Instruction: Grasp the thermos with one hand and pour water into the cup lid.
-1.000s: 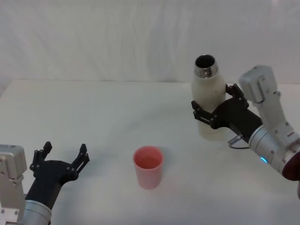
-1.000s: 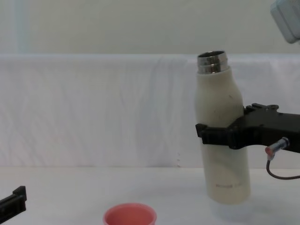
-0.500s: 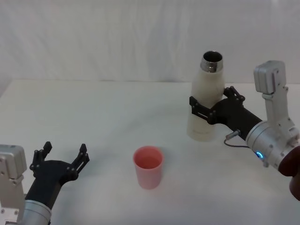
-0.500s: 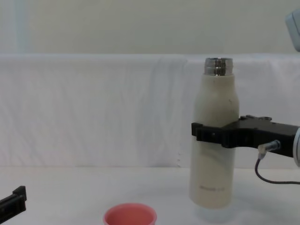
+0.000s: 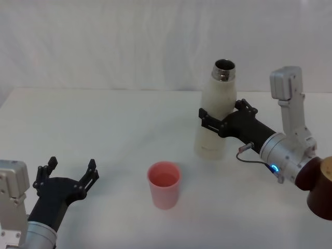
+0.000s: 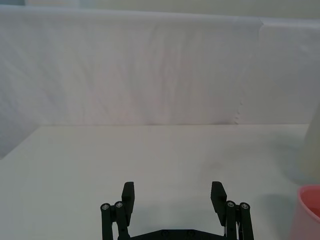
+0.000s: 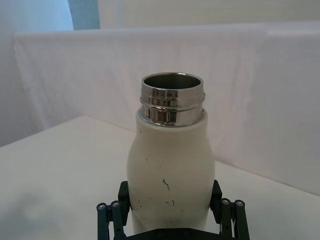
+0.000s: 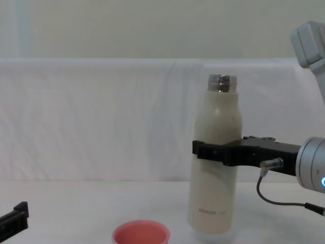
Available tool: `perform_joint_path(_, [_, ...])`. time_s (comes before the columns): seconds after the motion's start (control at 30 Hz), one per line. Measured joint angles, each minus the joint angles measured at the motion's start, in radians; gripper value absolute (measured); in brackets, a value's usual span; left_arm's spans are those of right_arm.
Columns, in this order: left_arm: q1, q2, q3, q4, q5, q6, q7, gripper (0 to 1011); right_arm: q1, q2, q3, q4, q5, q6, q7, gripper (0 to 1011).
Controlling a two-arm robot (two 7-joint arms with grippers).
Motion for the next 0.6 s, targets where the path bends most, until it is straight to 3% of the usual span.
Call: perform_joint_path(0.6, [0.0,0.0,0.0,0.0,0.0,0.0,0.0,1001,0.047,0.02,-0.059,0.065,0.018,0.033,-0.027,957])
